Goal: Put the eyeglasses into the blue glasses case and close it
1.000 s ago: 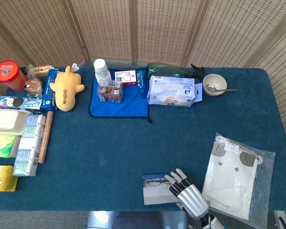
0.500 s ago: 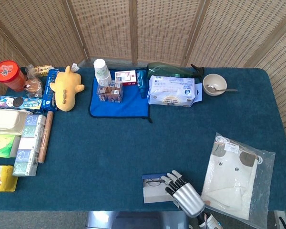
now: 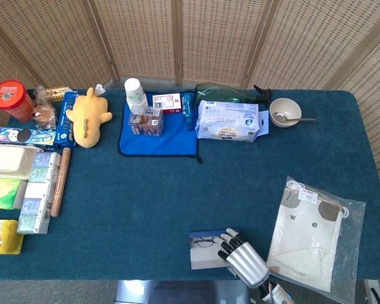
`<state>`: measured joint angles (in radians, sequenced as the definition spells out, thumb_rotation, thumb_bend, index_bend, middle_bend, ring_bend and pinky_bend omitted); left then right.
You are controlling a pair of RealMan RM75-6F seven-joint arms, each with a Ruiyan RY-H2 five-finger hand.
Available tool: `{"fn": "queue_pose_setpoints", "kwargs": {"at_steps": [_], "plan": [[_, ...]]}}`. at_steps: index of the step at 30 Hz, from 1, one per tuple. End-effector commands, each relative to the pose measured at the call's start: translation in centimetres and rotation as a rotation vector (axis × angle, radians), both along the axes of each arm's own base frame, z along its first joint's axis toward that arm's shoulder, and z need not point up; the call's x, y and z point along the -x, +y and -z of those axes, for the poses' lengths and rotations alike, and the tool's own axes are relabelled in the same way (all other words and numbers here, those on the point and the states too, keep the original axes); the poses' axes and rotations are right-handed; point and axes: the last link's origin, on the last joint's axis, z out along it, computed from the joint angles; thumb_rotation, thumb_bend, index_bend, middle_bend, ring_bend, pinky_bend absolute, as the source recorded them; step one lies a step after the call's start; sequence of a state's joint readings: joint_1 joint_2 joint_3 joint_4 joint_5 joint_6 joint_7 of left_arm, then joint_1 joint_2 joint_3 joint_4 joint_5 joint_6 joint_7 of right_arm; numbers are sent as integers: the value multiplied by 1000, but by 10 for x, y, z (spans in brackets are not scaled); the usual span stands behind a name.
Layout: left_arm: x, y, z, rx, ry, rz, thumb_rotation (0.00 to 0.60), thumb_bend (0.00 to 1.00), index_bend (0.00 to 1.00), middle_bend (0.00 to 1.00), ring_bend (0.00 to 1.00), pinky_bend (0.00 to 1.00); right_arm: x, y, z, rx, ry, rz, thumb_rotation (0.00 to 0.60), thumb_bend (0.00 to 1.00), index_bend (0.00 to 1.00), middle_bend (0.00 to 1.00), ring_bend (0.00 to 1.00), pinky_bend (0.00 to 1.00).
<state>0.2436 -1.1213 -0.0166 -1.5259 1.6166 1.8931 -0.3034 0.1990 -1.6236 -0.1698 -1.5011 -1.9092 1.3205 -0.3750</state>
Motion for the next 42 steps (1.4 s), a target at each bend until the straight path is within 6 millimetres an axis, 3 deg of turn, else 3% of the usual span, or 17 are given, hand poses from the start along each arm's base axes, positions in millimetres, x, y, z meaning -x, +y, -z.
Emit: {"fn": "queue_pose_setpoints", "kwargs": {"at_steps": [1, 29, 42], "plan": [[0, 0, 0, 1, 0, 0, 600, 289, 135, 95, 0, 0, -1, -1, -1, 1, -2, -1, 600, 262, 575, 286, 261, 222], [2, 3, 2, 6, -5, -2, 600, 290, 125, 95, 0, 0, -16, -10, -6, 2, -14, 2, 600, 262, 631, 316, 282, 241], [3, 3, 5, 11, -10, -7, 600, 290, 125, 95, 0, 0, -35, -39, -14, 11, -33, 8, 600, 259, 628, 315, 282, 241]]}}
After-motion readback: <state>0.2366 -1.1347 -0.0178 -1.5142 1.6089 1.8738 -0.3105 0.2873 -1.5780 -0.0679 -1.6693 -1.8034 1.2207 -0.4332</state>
